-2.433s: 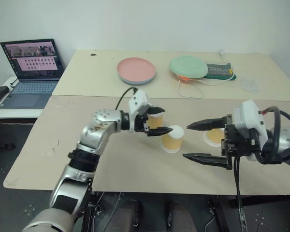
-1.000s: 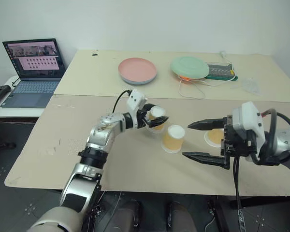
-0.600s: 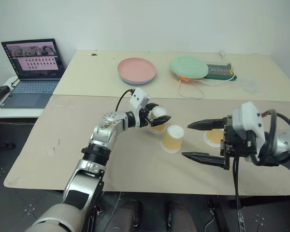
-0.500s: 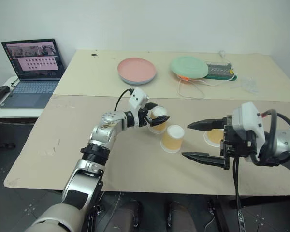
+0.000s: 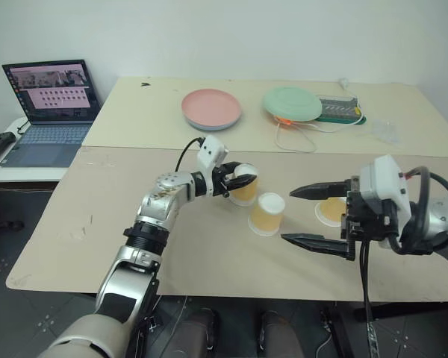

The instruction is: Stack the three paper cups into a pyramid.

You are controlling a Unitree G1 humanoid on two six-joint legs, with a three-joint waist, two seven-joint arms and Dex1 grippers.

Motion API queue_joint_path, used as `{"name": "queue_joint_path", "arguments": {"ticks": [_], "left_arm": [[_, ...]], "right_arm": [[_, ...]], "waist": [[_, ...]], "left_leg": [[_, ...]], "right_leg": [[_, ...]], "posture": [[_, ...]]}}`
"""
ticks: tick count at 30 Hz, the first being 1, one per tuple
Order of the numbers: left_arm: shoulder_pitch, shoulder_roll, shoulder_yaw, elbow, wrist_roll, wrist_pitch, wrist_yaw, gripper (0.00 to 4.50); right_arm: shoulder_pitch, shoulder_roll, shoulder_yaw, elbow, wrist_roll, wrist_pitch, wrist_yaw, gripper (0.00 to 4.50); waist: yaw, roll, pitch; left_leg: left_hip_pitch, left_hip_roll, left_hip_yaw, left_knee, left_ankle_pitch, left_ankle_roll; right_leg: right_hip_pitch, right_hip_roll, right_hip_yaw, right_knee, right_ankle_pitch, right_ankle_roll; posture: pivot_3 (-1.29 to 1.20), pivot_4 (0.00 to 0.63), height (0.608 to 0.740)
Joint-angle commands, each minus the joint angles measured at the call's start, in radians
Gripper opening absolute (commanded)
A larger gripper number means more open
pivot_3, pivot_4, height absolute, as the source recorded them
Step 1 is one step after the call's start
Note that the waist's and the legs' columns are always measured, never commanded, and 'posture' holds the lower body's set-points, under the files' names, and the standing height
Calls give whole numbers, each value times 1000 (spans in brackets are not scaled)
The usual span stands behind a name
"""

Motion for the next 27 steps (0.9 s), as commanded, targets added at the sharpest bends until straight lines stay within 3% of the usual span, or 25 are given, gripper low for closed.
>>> {"name": "queue_joint_path", "arguments": {"ticks": [1, 7, 14, 19, 27], "left_arm": [[-10, 27, 32, -54, -11, 7, 8, 2311], [42, 186, 76, -182, -39, 72, -47, 2311], [211, 374, 45, -405, -106, 176, -217, 2311], [254, 379, 9, -456, -111, 192, -229, 2311], [216, 262, -42, -477, -114, 204, -183, 2311]], "right_arm": [[-15, -6, -33, -5, -1, -22, 1, 4500], [-14, -2, -24, -4, -16, -24, -1, 4500], [-22, 12, -5, 6, -35, -36, 3, 4500], [-42, 24, 19, 18, -48, -45, 8, 4500], [-37, 21, 14, 20, -58, -49, 8, 4500]], "waist": [[-1, 0, 0], [-15, 0, 0], [-22, 0, 0], [-20, 0, 0], [-12, 0, 0]], "left_leg": [[0, 0, 0, 0, 0, 0], [0, 0, 0, 0, 0, 0], [0, 1, 0, 0, 0, 0], [2, 1, 0, 0, 0, 0], [2, 0, 0, 0, 0, 0]], "right_leg": [[0, 0, 0, 0, 0, 0], [-1, 1, 1, 1, 0, 0], [-1, 1, 1, 1, 0, 0], [0, 1, 1, 0, -1, 1], [1, 1, 1, 0, 0, 0]], "posture": [[0, 150, 715], [0, 150, 715], [0, 150, 715], [0, 150, 715], [0, 150, 715]]}}
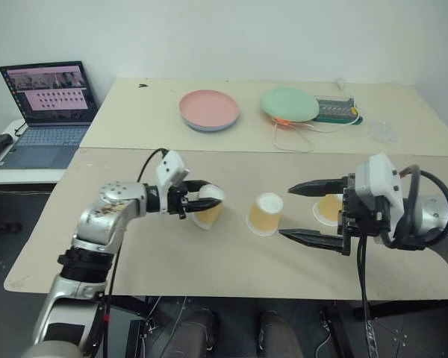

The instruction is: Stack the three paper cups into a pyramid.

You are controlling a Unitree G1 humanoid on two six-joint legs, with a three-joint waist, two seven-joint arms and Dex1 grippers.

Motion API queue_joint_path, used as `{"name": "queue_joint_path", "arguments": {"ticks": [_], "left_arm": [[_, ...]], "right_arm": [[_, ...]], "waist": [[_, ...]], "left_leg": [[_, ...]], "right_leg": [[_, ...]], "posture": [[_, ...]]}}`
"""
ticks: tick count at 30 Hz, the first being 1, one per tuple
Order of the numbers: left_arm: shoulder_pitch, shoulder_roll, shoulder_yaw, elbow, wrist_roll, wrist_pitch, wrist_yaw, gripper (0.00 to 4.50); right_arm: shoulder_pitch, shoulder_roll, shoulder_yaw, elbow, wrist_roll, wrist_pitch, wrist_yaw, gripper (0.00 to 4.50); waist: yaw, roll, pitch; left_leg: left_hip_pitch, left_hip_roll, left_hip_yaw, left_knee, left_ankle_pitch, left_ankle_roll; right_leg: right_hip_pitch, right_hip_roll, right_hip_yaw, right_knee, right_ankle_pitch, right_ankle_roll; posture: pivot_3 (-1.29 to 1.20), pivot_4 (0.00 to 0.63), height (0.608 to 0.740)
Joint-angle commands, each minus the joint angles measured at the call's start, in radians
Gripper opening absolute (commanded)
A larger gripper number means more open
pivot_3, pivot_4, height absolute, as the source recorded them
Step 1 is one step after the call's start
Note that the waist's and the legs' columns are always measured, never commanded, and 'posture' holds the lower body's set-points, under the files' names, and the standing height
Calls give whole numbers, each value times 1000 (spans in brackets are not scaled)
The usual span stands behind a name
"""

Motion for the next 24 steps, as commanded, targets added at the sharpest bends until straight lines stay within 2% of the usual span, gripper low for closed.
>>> {"name": "queue_joint_path", "arguments": {"ticks": [1, 7, 22, 24], "left_arm": [[-30, -48, -34, -26, -22, 15, 14, 2311], [-57, -98, -52, -17, -25, 14, 19, 2311], [-51, -111, -67, 6, -10, -9, 26, 2311], [-50, -115, -69, 8, -6, -17, 30, 3146]], "right_arm": [[-9, -3, -28, -13, -8, -27, 3, 4500], [-2, -8, -46, -30, 4, -13, -6, 4500], [14, -21, -75, -46, 24, 0, -10, 4500], [15, -22, -76, -44, 24, -1, -8, 4500]], "waist": [[2, 0, 0], [-2, 0, 0], [-6, 0, 0], [-6, 0, 0]], "left_leg": [[0, 0, 0, 0, 0, 0], [0, 0, 0, 0, 0, 0], [-1, 0, 0, 0, 0, 0], [-1, 0, 0, 0, 0, 0]], "right_leg": [[0, 0, 0, 0, 0, 0], [0, 0, 0, 0, 0, 0], [0, 0, 0, 0, 0, 0], [0, 0, 0, 0, 0, 0]], "posture": [[0, 150, 715], [0, 150, 715], [0, 150, 715], [0, 150, 715]]}}
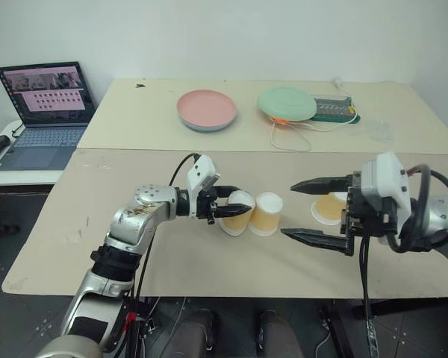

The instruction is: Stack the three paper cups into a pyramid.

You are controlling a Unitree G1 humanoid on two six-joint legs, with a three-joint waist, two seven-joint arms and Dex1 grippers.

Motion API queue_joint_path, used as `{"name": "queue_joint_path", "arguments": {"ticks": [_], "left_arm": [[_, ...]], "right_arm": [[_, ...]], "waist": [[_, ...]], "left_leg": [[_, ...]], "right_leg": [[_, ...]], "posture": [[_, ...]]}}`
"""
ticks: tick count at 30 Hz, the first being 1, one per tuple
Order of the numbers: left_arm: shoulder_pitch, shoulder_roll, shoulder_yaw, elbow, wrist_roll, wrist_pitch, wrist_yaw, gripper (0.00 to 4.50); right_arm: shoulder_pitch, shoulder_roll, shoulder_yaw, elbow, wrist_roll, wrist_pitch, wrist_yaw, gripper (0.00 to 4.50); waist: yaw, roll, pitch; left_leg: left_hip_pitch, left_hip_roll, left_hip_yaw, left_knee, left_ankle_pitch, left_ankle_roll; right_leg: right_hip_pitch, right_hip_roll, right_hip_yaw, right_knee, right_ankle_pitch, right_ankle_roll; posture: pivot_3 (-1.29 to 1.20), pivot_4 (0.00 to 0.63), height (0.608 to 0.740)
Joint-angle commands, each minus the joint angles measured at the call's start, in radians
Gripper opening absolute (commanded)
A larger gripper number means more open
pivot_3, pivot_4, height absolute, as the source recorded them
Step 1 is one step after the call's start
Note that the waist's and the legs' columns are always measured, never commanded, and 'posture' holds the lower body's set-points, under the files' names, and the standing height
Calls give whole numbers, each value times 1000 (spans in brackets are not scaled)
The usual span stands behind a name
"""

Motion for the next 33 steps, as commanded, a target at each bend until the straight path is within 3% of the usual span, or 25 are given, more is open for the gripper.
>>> {"name": "queue_joint_path", "arguments": {"ticks": [1, 5, 12, 23, 28, 33], "left_arm": [[-11, -7, -2, -9, 1, -33, 5, 3396], [-14, -6, 2, -20, 0, -32, 7, 4476], [-39, 28, 49, -79, -48, 8, -5, 4476], [-120, 233, 169, -226, -235, 175, -89, 4476], [-145, 286, 192, -228, -268, 203, -96, 4476], [-135, 300, 188, -239, -282, 207, -85, 4476]], "right_arm": [[1, -17, -36, -15, 9, -3, 0, 4500], [2, -19, -35, -10, 5, -5, 4, 4500], [-2, -19, -31, -4, 4, -6, 8, 4500], [64, -23, -78, 20, -21, -6, 1, 4500], [220, -3, -239, 53, -79, 9, -54, 4500], [377, 37, -492, 11, -73, 66, -106, 4500]], "waist": [[0, 0, 0], [0, 0, 0], [-3, 0, 0], [-3, 0, 0], [5, 0, 0], [10, 0, 0]], "left_leg": [[0, 0, 0, 0, 0, 0], [0, 0, 0, 0, 0, 0], [0, 0, 0, 0, 0, 0], [-1, 0, 0, 0, 0, 0], [-1, 0, 0, 0, 0, 0], [0, 0, 0, 0, 0, 0]], "right_leg": [[0, 0, 0, 0, 0, 0], [0, 0, 0, 0, 0, 0], [0, 0, 0, 0, 0, 0], [-1, 1, 0, 0, -2, 3], [-1, 1, 0, 0, -2, 3], [-1, 1, 1, 1, -1, 2]], "posture": [[0, 150, 715], [0, 150, 715], [0, 150, 715], [0, 150, 715], [0, 150, 715], [0, 150, 715]]}}
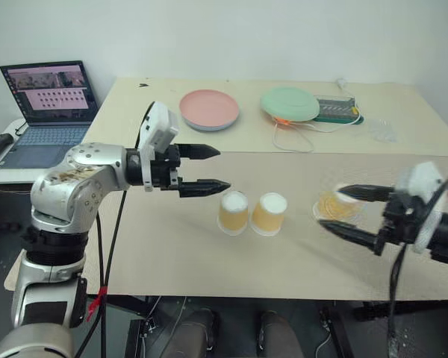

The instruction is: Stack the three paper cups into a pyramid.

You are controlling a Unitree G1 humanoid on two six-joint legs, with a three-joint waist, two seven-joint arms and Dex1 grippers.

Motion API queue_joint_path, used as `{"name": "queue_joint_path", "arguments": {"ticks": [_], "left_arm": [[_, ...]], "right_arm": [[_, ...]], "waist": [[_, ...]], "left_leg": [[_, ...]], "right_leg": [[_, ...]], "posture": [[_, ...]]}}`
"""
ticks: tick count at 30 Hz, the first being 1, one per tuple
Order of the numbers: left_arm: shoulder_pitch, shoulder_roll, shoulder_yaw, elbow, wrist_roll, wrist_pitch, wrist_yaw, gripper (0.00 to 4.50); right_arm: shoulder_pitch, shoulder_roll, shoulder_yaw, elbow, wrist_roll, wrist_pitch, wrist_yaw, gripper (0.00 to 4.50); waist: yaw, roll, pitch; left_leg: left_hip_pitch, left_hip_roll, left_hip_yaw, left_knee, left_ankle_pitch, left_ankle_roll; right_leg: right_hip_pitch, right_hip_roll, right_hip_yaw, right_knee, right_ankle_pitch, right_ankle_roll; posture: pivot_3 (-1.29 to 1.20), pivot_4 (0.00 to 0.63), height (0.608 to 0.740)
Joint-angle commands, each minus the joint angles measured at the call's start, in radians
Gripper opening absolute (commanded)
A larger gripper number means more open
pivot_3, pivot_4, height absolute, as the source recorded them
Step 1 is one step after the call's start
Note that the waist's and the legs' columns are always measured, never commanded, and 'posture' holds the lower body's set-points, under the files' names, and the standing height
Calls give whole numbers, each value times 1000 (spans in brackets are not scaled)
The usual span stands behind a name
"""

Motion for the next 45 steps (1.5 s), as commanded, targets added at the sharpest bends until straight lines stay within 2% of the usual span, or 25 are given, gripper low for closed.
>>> {"name": "queue_joint_path", "arguments": {"ticks": [1, 4, 7, 11, 16, 23, 36, 45], "left_arm": [[-6, 17, 10, -36, -20, 4, 3, 4476], [-7, 28, -1, -40, -24, 6, -11, 4476], [-25, 35, -11, -38, -30, 13, -26, 4476], [-35, 40, -18, -32, -28, 11, -37, 4476], [-42, 44, -16, -43, -39, 23, -30, 4476], [-35, 55, -5, -76, -66, 45, -10, 4476], [-20, 64, 12, -116, -98, 62, 39, 4476], [6, 83, 9, -127, -86, 34, 34, 4476]], "right_arm": [[80, 31, -206, -67, 15, 45, -33, 4500], [166, 68, -261, -111, 7, 68, -57, 4500], [206, 92, -165, -105, -72, 48, -111, 4500], [141, 151, 4, -68, -118, 8, -173, 4500], [3, 231, 134, 88, -209, -55, -248, 4500], [-102, 255, 183, 218, -267, -105, -270, 4500], [-254, 298, 301, 363, -349, -165, -280, 4500], [-343, 333, 331, 469, -380, -198, -288, 4500]], "waist": [[2, 0, 0], [1, 0, 0], [-6, 0, 0], [-15, 0, -1], [-17, 0, -1], [-12, 0, 0], [-17, 0, 0], [-16, 0, 0]], "left_leg": [[0, 0, 0, 0, 0, 0], [0, 0, 0, 0, 0, 0], [1, 1, 1, 0, 0, 0], [2, 2, 1, 0, 0, 0], [2, 3, 2, 0, 0, 0], [1, 2, 1, 0, 0, 0], [2, 4, 2, 0, 0, -1], [2, 4, 2, 0, 1, -1]], "right_leg": [[0, 0, 0, 0, 0, 0], [1, 0, 0, 0, 0, 0], [2, 1, 1, -1, -2, 3], [3, 0, 0, -1, -2, 4], [2, 1, 1, -1, -2, 3], [0, 3, 2, 0, 2, -3], [-1, 7, 4, 0, 2, -4], [-1, 7, 5, 0, 2, -5]], "posture": [[0, 150, 715], [0, 150, 715], [0, 150, 715], [0, 150, 715], [0, 150, 715], [0, 150, 715], [0, 150, 715], [0, 150, 715]]}}
